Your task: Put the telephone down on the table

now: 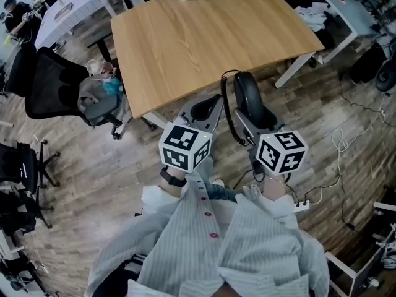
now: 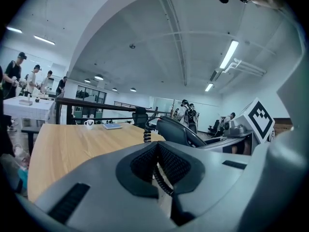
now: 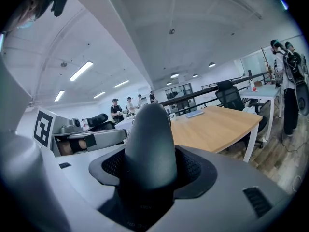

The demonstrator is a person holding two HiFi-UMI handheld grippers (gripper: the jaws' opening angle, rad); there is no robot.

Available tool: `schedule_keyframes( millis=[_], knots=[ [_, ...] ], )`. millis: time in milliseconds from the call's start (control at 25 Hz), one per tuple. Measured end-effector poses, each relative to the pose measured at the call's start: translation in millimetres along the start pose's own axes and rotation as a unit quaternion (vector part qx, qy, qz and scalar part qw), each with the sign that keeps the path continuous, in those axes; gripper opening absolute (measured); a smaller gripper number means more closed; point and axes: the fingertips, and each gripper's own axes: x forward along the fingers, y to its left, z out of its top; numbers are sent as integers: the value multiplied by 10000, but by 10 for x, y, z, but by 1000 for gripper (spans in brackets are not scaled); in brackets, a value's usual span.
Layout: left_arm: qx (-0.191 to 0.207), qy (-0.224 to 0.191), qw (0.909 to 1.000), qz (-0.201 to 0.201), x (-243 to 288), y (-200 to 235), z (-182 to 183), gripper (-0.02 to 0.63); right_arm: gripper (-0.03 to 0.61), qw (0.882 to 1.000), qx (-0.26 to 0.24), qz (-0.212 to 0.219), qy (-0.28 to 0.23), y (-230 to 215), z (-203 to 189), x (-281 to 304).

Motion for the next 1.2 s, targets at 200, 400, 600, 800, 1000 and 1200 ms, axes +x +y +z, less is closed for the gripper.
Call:
schedule_keyframes(
  millis=[200,400,600,800,1000,1200],
  knots=[
    [-9,35,10000,-67,266,524,145,9,295,9999,18,-122,-67,-113,302,512],
    [12,7,9999,-101,464,975,254,9,295,9997,31,-211,-118,-188,491,949],
    [15,73,9999,-131,579,1332,276,9,295,9994,90,-323,-130,-220,596,1263],
    [-7,156,9996,-256,693,1402,233,9,295,9988,161,-457,-80,-284,573,1329],
    [-57,231,9989,-403,874,1392,215,9,295,9978,262,-602,-27,-443,564,1347],
    [-69,252,9988,-408,1203,1444,242,9,295,9977,271,-619,9,-753,667,1483]
  ],
)
